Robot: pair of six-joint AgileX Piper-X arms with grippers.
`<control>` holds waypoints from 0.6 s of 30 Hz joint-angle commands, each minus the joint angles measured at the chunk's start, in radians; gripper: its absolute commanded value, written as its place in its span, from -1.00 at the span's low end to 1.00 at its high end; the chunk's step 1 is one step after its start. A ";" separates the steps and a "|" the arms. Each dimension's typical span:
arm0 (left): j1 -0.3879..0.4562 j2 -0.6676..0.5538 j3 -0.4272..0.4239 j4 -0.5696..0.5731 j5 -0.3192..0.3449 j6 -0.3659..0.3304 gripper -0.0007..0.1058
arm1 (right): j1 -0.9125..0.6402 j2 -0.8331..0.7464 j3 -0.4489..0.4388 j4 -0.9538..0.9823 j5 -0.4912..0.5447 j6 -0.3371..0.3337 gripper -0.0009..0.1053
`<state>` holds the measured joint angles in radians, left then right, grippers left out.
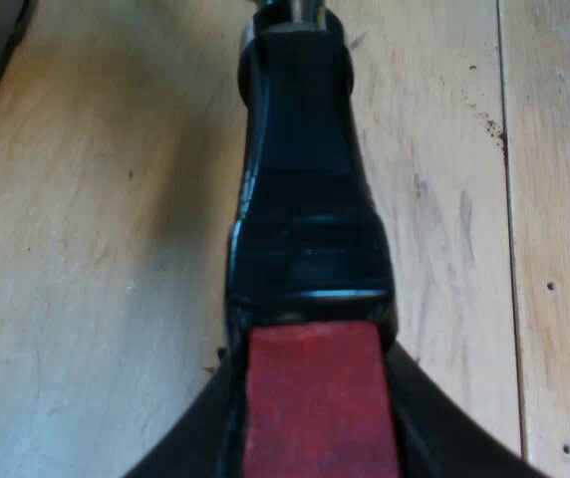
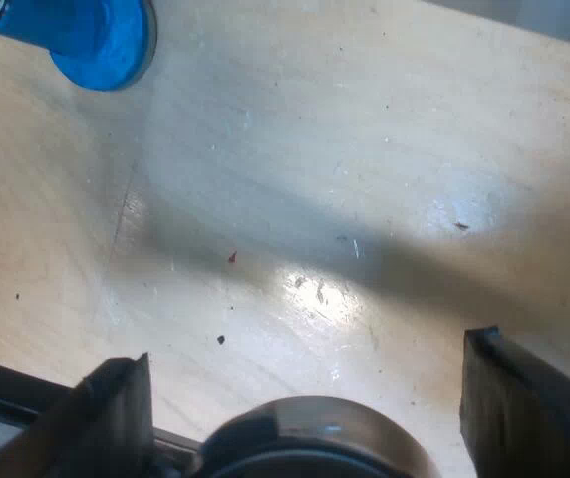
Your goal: Put the handle in the coffee machine
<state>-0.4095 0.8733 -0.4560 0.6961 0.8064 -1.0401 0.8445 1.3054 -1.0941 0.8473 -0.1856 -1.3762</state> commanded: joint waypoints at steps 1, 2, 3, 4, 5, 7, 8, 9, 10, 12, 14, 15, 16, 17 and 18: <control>-0.006 -0.003 -0.007 -0.020 0.053 0.006 -0.98 | -0.002 -0.022 -0.008 -0.006 0.008 -0.019 0.24; -0.006 -0.003 -0.007 -0.020 0.053 0.006 -0.98 | -0.002 -0.025 -0.008 -0.006 0.013 -0.019 0.24; -0.006 -0.003 -0.007 -0.020 0.053 0.006 -0.98 | -0.002 -0.030 -0.008 -0.006 0.026 -0.019 0.24; -0.006 -0.003 -0.007 -0.020 0.053 0.006 -0.98 | -0.002 -0.035 -0.008 -0.004 0.036 -0.021 0.24; -0.006 -0.003 -0.007 -0.020 0.053 0.006 -0.98 | -0.002 -0.038 -0.008 -0.004 0.041 -0.023 0.24; -0.006 -0.003 -0.007 -0.018 0.048 0.006 -0.98 | -0.002 -0.045 -0.008 -0.004 0.053 -0.026 0.24; -0.006 -0.003 -0.007 -0.018 0.048 0.006 -0.98 | -0.002 -0.046 -0.008 -0.004 0.055 -0.026 0.24; -0.006 -0.003 -0.007 -0.013 0.042 -0.001 -0.98 | -0.002 -0.051 -0.008 -0.004 0.063 -0.028 0.24; -0.006 -0.003 -0.007 -0.007 0.043 -0.025 -0.98 | -0.002 -0.092 -0.008 -0.004 0.121 -0.040 0.24; -0.006 -0.006 -0.007 0.004 0.043 -0.038 -0.98 | -0.002 -0.116 -0.008 -0.004 0.147 -0.040 0.24; -0.006 -0.009 -0.007 0.011 0.043 -0.037 -0.98 | -0.002 -0.122 -0.008 -0.002 0.161 -0.040 0.24; -0.006 -0.009 -0.007 0.011 0.043 -0.037 -0.98 | -0.002 -0.125 -0.008 -0.002 0.165 -0.040 0.24; -0.006 -0.013 -0.007 0.017 0.043 -0.037 -0.98 | -0.002 -0.139 -0.008 -0.001 0.186 -0.040 0.24; -0.002 -0.023 -0.007 0.020 0.038 -0.037 -0.98 | 0.000 -0.145 -0.008 0.000 0.197 -0.040 0.24; 0.000 -0.025 -0.007 0.020 0.038 -0.036 -0.98 | 0.000 -0.157 -0.008 0.003 0.214 -0.040 0.24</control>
<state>-0.4095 0.8733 -0.4560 0.7342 0.8004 -1.0700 0.8445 1.1755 -1.0941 0.8428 -0.0214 -1.3981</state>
